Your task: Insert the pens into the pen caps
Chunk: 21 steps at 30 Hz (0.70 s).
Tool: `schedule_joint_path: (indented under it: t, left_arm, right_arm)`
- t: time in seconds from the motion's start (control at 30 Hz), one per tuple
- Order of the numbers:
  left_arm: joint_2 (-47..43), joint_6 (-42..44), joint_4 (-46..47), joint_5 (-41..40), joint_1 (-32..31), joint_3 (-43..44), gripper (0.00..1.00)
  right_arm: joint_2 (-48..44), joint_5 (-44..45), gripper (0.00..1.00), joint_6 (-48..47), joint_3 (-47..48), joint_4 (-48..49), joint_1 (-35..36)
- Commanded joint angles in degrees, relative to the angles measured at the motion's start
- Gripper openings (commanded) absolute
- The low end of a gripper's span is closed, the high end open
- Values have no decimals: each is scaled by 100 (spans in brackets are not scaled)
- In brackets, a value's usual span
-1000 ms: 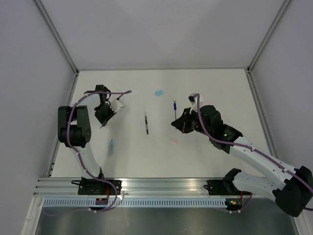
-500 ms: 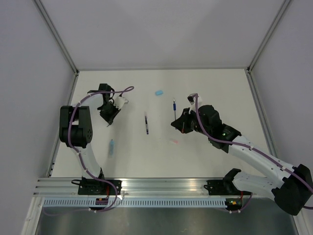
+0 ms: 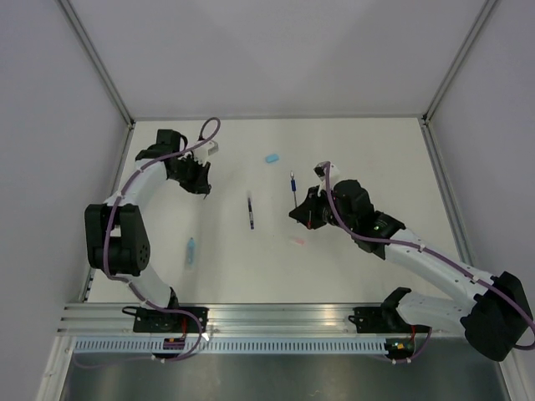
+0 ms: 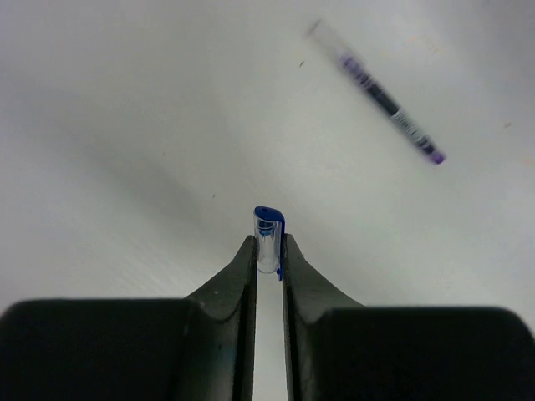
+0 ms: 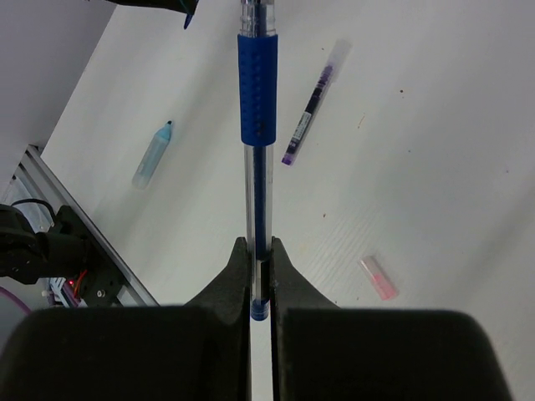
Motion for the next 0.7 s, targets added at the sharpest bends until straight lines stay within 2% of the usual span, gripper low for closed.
schedule_joint_path:
  t: [0.0,0.03,0.13,0.17,0.23,0.27,0.3,0.33,0.37,0.4,0.43,0.47,0.53,0.67]
  left_arm:
    - [-567,-1029,819,1706,-31,-63,2]
    - [-673,-1222,1021,2301,-48,-176,2]
    - [-1270,-2039,2135,3182,-250,-579,2]
    - [-1455,-2607,2513,3273,-347,-730,2]
    - [-2000,-3321,3830,3466,-400,-1211,2]
    - [-2184,-4151,4392,3502,-400,-1406,2]
    - [-2352,-4664,5581,3485,-400,-1599,2]
    - [-2675,-5148,6211,3433,-409,-1993,2]
    - [-2826,-6197,6896,3371,-409,-2214,2]
    - [-2976,-6764,8208,3266,-409,-2425,2]
    - [-3247,-7692,8821,2891,-418,-2828,2]
    - [-3363,-8067,9323,2678,-435,-3006,4]
    - [-3548,-8744,10133,2179,-470,-3296,6]
    - [-3899,-9089,10111,1859,-707,-3394,3]
  right_arm:
    - [98,-502,0,-158,-138,738,52]
    - [107,-572,0,-167,-173,904,88]
    - [125,-520,0,-307,-148,976,316]
    - [116,-511,0,-360,-121,985,377]
    - [107,-468,0,-562,-51,1003,632]
    - [107,-433,0,-614,-24,1020,720]
    - [133,-389,0,-702,2,1055,869]
    - [142,-388,0,-720,11,1169,931]
    - [177,-397,0,-720,11,1231,984]
    - [204,-397,0,-651,2,1310,1071]
    - [213,-388,0,-598,-15,1502,1098]
    - [248,-388,0,-545,-15,1608,1134]
    - [300,-310,0,-448,11,1845,1239]
    - [441,-135,0,-685,204,1926,1537]
